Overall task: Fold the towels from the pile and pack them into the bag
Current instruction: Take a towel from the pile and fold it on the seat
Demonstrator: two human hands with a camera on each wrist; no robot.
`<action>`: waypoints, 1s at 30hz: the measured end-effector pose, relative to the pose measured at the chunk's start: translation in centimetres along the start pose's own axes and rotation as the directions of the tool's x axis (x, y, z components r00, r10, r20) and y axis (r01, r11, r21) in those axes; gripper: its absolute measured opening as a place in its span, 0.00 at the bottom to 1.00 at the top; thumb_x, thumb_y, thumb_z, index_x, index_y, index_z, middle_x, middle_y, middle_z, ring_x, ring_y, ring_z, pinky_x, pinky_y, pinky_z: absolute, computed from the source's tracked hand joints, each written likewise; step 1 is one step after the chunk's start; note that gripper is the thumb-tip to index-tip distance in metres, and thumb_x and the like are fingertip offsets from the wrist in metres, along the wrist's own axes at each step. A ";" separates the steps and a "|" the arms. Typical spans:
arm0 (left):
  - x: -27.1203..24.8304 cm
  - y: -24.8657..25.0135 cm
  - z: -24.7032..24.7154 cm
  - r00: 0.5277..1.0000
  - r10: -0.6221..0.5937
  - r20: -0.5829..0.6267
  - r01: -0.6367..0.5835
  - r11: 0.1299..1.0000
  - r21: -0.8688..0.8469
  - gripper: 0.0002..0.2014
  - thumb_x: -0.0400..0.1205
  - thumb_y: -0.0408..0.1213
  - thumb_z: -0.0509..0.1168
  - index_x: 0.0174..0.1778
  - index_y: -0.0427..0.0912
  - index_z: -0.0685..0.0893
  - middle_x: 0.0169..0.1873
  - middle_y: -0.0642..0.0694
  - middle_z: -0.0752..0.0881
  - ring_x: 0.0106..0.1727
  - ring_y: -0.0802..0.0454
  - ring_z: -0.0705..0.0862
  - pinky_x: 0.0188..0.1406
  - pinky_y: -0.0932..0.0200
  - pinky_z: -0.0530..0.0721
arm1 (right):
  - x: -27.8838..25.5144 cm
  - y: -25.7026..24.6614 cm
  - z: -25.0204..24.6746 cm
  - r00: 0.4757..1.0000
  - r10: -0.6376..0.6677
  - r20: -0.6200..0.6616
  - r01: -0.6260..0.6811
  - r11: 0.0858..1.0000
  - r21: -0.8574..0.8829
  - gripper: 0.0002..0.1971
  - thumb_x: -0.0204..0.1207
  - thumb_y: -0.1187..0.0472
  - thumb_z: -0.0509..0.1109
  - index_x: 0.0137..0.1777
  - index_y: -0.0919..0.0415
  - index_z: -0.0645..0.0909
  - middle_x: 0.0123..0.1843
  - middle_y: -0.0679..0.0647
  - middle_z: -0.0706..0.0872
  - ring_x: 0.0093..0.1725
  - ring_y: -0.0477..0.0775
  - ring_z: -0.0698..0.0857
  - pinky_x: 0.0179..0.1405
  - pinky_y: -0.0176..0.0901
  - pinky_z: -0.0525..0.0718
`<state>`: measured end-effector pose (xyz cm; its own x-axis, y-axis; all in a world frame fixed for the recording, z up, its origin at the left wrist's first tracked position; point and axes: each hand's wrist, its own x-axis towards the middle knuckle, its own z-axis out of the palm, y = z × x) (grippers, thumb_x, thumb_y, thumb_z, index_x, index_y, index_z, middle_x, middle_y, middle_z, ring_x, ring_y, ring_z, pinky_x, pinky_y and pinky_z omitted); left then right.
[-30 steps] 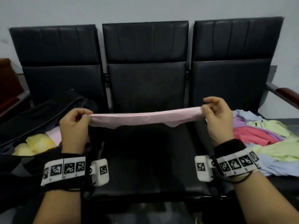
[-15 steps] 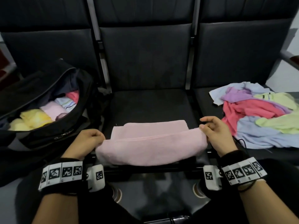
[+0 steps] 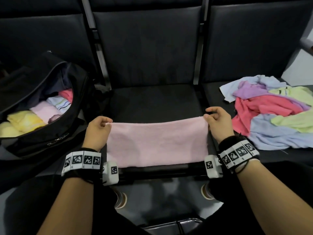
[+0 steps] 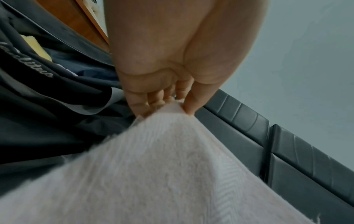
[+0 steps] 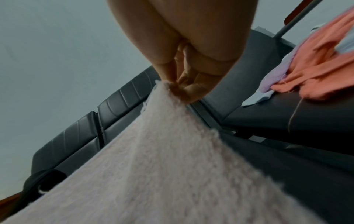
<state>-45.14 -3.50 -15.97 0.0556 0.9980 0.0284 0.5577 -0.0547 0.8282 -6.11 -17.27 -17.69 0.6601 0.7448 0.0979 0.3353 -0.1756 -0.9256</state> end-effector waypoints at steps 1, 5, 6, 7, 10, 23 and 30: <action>0.5 -0.1 0.3 1.000 0.002 -0.015 -0.002 1.000 0.010 0.09 0.81 0.30 0.65 0.47 0.50 0.86 0.40 0.55 0.86 0.40 0.62 0.82 0.39 0.67 0.76 | 0.5 0.0 0.4 1.000 -0.002 -0.009 0.002 1.000 -0.024 0.08 0.76 0.63 0.73 0.50 0.49 0.83 0.32 0.45 0.86 0.29 0.42 0.82 0.36 0.38 0.79; 1.8 -1.2 2.1 0.996 -0.072 -0.061 0.070 0.997 -0.029 0.12 0.82 0.31 0.66 0.60 0.44 0.86 0.50 0.50 0.88 0.47 0.55 0.85 0.53 0.61 0.82 | 1.9 0.7 1.9 1.000 0.019 -0.011 -0.020 0.993 -0.113 0.09 0.77 0.62 0.72 0.55 0.48 0.82 0.36 0.44 0.86 0.38 0.45 0.86 0.49 0.46 0.85; 1.6 -1.7 2.5 0.992 -0.098 -0.078 0.095 0.994 -0.050 0.15 0.82 0.30 0.66 0.65 0.42 0.84 0.54 0.49 0.87 0.48 0.56 0.85 0.55 0.63 0.80 | 2.0 1.2 2.3 0.999 0.040 0.008 -0.038 0.990 -0.135 0.11 0.78 0.62 0.72 0.59 0.51 0.82 0.38 0.45 0.87 0.42 0.49 0.87 0.51 0.50 0.85; 1.3 -2.4 2.9 0.989 -0.119 -0.083 0.115 0.992 -0.053 0.17 0.82 0.29 0.67 0.68 0.41 0.82 0.57 0.48 0.86 0.49 0.56 0.85 0.56 0.65 0.79 | 1.9 1.8 2.5 0.997 0.062 0.034 -0.056 0.984 -0.171 0.14 0.79 0.62 0.72 0.63 0.55 0.81 0.40 0.46 0.86 0.44 0.52 0.87 0.53 0.50 0.85; -0.4 -4.8 3.7 0.985 -0.172 0.003 0.171 0.984 0.048 0.18 0.79 0.29 0.68 0.66 0.42 0.84 0.56 0.44 0.87 0.53 0.47 0.85 0.58 0.56 0.80 | 0.5 4.2 2.9 0.982 0.137 0.127 -0.085 0.932 -0.354 0.20 0.78 0.59 0.74 0.69 0.62 0.79 0.44 0.52 0.85 0.48 0.55 0.83 0.53 0.41 0.76; -2.7 -6.3 3.4 0.969 -0.205 0.135 0.157 0.940 0.302 0.14 0.78 0.29 0.66 0.56 0.43 0.91 0.49 0.38 0.84 0.48 0.43 0.82 0.57 0.54 0.79 | -2.5 5.8 2.5 0.922 0.352 0.162 -0.233 0.837 -0.496 0.10 0.70 0.57 0.79 0.34 0.56 0.80 0.32 0.47 0.83 0.36 0.55 0.81 0.30 0.40 0.72; -3.1 -5.7 3.5 0.969 -0.206 0.134 0.158 0.940 0.302 0.13 0.80 0.29 0.66 0.58 0.41 0.91 0.50 0.42 0.84 0.50 0.47 0.80 0.56 0.59 0.74 | -3.0 5.0 2.2 0.922 0.348 0.171 -0.278 0.901 -0.334 0.12 0.73 0.62 0.77 0.33 0.61 0.78 0.31 0.53 0.82 0.33 0.53 0.79 0.30 0.42 0.72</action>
<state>-45.60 -6.36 -22.69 0.0498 0.9747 -0.2181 0.7829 0.0975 0.6145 -7.94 -18.97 -23.47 0.6101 0.7355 -0.2946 0.3429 -0.5803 -0.7387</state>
